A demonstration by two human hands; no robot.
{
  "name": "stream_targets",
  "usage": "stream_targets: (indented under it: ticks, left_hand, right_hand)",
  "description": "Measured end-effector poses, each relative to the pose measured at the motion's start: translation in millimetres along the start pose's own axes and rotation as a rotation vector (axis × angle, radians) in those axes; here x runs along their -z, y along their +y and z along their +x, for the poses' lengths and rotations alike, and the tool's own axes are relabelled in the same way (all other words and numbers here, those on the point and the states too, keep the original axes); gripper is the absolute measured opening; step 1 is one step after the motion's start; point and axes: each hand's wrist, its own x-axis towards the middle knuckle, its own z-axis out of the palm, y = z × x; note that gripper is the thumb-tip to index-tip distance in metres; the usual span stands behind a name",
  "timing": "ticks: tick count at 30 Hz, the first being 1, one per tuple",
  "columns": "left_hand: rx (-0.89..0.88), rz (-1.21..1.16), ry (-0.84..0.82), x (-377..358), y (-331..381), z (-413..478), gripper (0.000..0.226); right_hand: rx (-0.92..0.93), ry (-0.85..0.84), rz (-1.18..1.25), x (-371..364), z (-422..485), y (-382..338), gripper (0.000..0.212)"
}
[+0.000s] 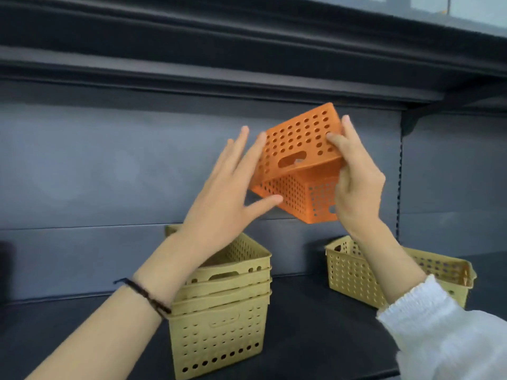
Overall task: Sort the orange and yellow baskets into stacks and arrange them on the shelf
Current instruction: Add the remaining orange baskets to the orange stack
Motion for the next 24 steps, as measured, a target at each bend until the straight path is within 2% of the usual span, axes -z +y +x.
stream_targets:
  ticks: [2, 4, 6, 9, 13, 16, 18, 20, 22, 24]
  left_hand:
    - [-0.002, 0.119, -0.102, -10.6, 0.9, 21.0, 0.090]
    - [0.055, 0.210, -0.146, -16.0, -9.3, 26.0, 0.079]
    - [0.073, 0.255, -0.091, -18.1, -22.0, 23.1, 0.069]
    - [0.076, 0.187, -0.008, -20.5, -36.8, 18.2, 0.071]
    - [0.146, 0.024, 0.146, -20.4, -42.7, 15.1, 0.067]
    - [0.238, -0.113, 0.263, -13.6, -47.8, 8.1, 0.054]
    - [0.306, -0.126, 0.325, -9.0, -54.8, 3.3, 0.045]
    - [0.385, -0.178, 0.352, -8.0, -62.0, 0.0, 0.032]
    - [0.493, -0.272, 0.359, -10.1, -68.2, -2.2, 0.024]
    - [0.577, -0.357, 0.341, -11.9, -77.6, -3.7, 0.030]
  right_hand:
    - [0.051, -0.064, 0.028, -9.7, -6.2, -14.9, 0.036]
    - [0.050, -0.110, 0.109, -15.0, -12.1, -27.8, 0.038]
    - [0.040, -0.184, 0.196, -16.2, -14.7, -34.4, 0.039]
    - [0.018, -0.310, 0.240, -14.0, -15.6, -37.2, 0.046]
    - [-0.190, -0.368, 0.248, -9.4, -23.7, -26.3, 0.066]
    - [-0.342, -0.262, 0.188, -1.8, -46.9, -1.7, 0.072]
    - [-0.537, -0.158, 0.105, 1.6, -67.7, 15.8, 0.085]
    - [-0.776, -0.150, 0.089, 1.6, -85.7, 24.6, 0.098]
    - [-0.932, -0.232, 0.216, 0.5, -95.4, 25.3, 0.089]
    - [-0.971, -0.340, 0.354, -1.6, -99.8, 22.8, 0.057]
